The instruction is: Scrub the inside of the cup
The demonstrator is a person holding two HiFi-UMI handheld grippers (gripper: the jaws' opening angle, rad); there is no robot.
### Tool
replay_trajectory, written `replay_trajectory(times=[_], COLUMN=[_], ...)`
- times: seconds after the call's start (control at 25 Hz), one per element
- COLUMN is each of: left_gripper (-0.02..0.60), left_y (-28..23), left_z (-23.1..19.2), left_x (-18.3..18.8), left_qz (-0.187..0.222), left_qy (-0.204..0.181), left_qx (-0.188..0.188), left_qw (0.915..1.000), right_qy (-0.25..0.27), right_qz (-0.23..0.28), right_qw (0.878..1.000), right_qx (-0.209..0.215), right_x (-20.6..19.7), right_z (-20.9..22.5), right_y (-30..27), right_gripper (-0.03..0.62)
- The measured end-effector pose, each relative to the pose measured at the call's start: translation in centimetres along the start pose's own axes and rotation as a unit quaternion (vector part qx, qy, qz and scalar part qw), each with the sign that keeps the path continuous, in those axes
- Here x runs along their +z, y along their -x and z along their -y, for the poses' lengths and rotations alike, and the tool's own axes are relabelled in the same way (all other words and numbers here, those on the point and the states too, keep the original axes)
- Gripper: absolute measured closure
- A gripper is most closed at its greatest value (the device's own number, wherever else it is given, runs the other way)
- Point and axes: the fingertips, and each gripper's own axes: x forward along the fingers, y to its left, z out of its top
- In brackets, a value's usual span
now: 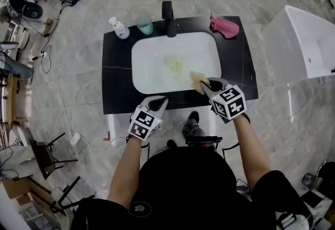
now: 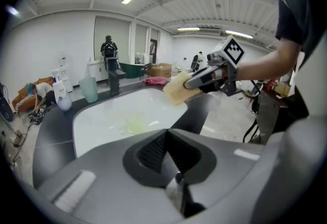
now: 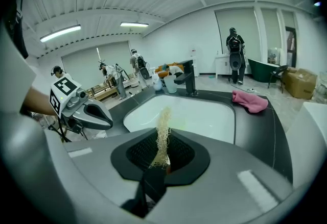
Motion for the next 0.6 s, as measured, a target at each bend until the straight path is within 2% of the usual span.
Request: replay_trajectory(times=[0.2,0.36,0.6], left_gripper=[0.581,0.581,0.581], left_y=[3.8,6.4,9.3], left_z=[2.4,4.6,7.0], left_x=[-2.5,-5.2,-7.6], left_qz=[0.024,0.024,0.048], left_qy=[0.006,-0.023,-0.032], left_qx=[-0.014,-0.011,-0.009], left_qw=[0.9996,0.9994,0.9983], right_qy=[-0.002,-0.016,-0.009], right_qz=[0.007,0.014,0.026], right_qw=[1.0,0.998,0.997], right_qx=[-0.029,-0.05,-0.076], right_x=[-1.4,-3.0,-4.7], right_z=[-4.5,-7.5,-12.3], right_y=[1.7,3.1,5.4], right_gripper=[0.551,0.553,0.553])
